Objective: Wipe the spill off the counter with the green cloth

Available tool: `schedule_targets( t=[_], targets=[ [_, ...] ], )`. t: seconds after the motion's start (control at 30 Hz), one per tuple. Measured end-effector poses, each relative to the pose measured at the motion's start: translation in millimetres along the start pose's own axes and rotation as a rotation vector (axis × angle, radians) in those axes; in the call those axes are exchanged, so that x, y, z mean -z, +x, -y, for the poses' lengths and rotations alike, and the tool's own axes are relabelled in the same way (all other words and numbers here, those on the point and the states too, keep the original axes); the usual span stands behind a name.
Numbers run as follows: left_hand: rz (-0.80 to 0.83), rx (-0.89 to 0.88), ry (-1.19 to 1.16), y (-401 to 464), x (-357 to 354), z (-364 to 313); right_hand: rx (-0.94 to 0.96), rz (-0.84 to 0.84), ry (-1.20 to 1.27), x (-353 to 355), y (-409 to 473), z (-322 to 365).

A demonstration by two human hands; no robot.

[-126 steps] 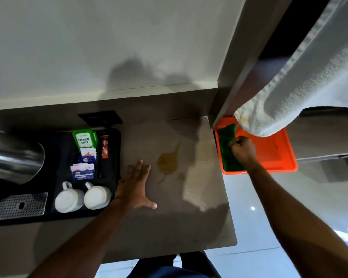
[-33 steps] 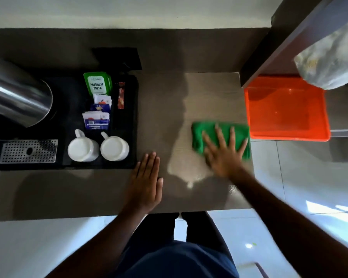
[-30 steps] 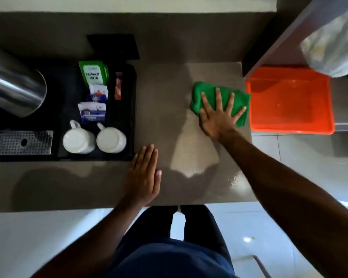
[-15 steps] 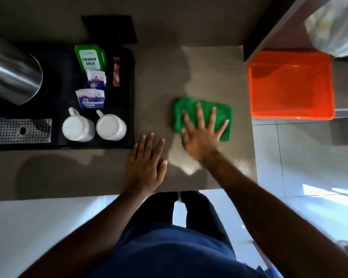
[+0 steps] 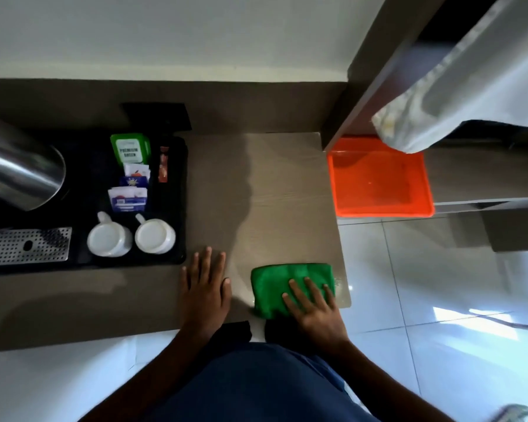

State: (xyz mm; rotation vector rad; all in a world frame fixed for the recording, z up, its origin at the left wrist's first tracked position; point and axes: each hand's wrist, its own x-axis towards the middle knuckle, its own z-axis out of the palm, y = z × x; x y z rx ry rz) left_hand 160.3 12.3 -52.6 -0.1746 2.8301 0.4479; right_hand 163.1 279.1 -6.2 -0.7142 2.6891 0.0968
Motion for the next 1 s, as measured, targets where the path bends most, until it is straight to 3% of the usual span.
schedule_targets(
  t=[0.1,0.23,0.33,0.47,0.67,0.87,1.0],
  targets=[
    [-0.019,0.039,-0.068,3.3,14.9,-14.7,0.057,-0.100,0.148,11.3,0.1,-7.7],
    [-0.116,-0.051,-0.198,22.8,47.0,-61.1,-0.179,-0.174,0.791,41.5,5.5,-50.5],
    [-0.200,-0.166,-0.195,47.8,75.0,-104.0,-0.315,-0.338,0.966,59.2,26.6,-104.5],
    [-0.276,-0.283,-0.152,78.3,105.7,-157.2,-0.465,-0.308,1.303,78.6,73.6,-177.5],
    [-0.263,-0.307,-0.062,98.8,117.4,-194.7,-0.427,-0.342,1.709,97.8,149.5,-263.0],
    [-0.203,-0.250,0.109,90.2,119.3,-192.1,-0.583,-0.078,1.490,58.2,189.5,-290.3],
    [-0.183,-0.209,0.167,92.5,132.2,-192.2,-0.727,-0.161,1.397,57.2,188.8,-304.1]
  ],
)
